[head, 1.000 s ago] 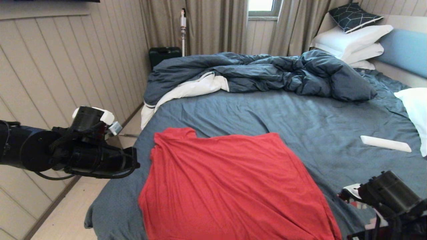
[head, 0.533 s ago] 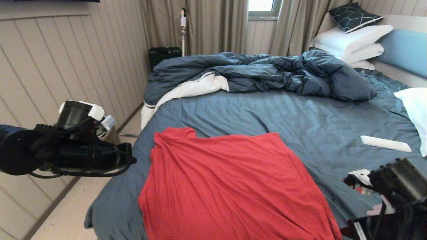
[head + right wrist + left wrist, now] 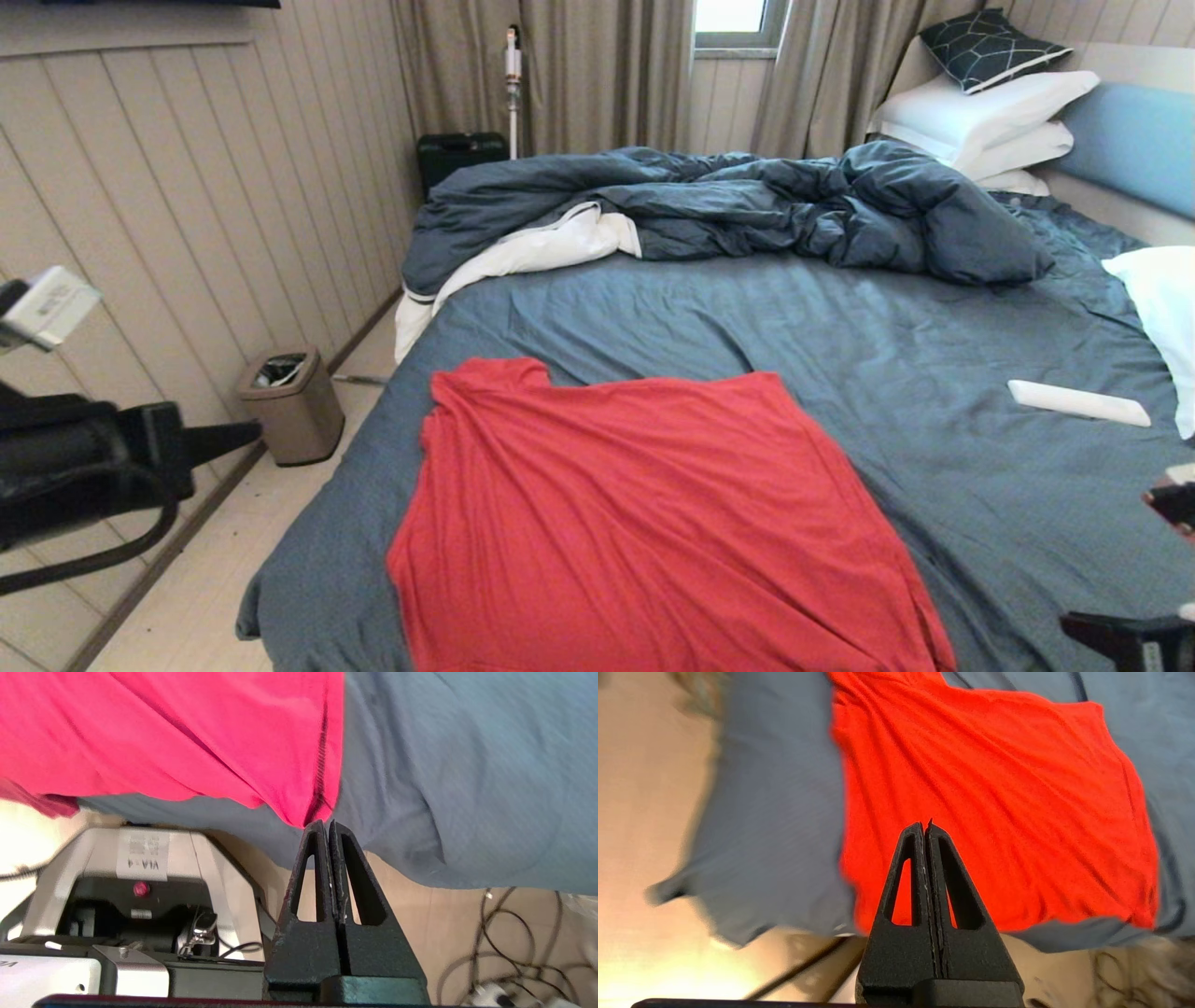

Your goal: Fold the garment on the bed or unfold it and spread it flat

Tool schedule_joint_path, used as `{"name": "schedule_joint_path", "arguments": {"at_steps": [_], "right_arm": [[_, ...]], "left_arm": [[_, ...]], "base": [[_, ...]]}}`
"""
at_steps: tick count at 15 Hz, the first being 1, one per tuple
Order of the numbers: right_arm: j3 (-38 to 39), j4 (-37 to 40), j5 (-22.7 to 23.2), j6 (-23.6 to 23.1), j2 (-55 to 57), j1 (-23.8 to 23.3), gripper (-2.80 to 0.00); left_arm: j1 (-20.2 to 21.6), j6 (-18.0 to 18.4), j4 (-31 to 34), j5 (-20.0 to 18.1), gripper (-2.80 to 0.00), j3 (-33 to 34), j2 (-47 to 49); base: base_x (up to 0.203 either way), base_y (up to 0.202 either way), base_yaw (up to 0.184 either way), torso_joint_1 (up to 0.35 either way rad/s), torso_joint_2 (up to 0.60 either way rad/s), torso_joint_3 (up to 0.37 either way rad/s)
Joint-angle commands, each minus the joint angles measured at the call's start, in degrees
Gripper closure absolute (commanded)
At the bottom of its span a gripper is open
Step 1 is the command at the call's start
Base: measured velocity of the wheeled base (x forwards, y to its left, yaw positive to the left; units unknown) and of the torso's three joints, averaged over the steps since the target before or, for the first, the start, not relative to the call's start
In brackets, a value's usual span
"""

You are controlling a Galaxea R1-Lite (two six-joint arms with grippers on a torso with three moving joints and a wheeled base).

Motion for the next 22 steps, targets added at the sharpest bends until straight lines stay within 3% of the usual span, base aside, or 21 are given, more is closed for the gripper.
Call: {"name": "schedule_joint_path", "arguments": {"at_steps": [1, 5, 8, 10, 13, 18, 19, 22], "right_arm": [[4.3, -0.1, 0.0, 0.1, -11.3, -0.9, 0.0], [14.4, -0.3, 0.0, 0.2, -26.3, -3.8, 0.0], [19.9, -0.3, 0.2, 0.0, -37.0, -8.1, 0.0], [22.7, -0.9, 0.9, 0.3, -38.3, -9.5, 0.0], [26.9, -9.2, 2.9, -6.5, -38.3, -9.5, 0.0], [29.2, -15.2, 7.8, -9.3, -38.3, -9.4, 0.0], [30.2, -17.2, 10.3, -10.7, -38.3, -9.2, 0.0], [31.8, -18.2, 11.3, -12.0, -38.3, -9.1, 0.0]], "left_arm": [[2.3, 0.9, 4.5, 2.0, 0.0, 3.0, -15.2], [4.7, 2.2, 19.4, 5.8, 0.0, 6.6, -33.0], [5.1, 2.4, 23.6, 6.7, 0.0, 12.6, -43.8], [5.2, 2.9, 21.8, 7.4, 0.0, 18.6, -46.9], [5.2, 5.6, 12.5, 14.7, 0.0, 28.0, -47.4], [5.7, 7.7, 0.7, 18.1, 0.0, 38.9, -47.6], [6.4, 7.6, 0.9, 18.5, 0.0, 38.8, -47.6], [14.3, 9.4, 2.5, 19.1, 0.0, 38.4, -49.7]], "base": [[0.0, 0.0, 0.0, 0.0, 0.0, 0.0], [0.0, 0.0, 0.0, 0.0, 0.0, 0.0], [0.0, 0.0, 0.0, 0.0, 0.0, 0.0], [0.0, 0.0, 0.0, 0.0, 0.0, 0.0], [0.0, 0.0, 0.0, 0.0, 0.0, 0.0], [0.0, 0.0, 0.0, 0.0, 0.0, 0.0], [0.0, 0.0, 0.0, 0.0, 0.0, 0.0], [0.0, 0.0, 0.0, 0.0, 0.0, 0.0]]}}
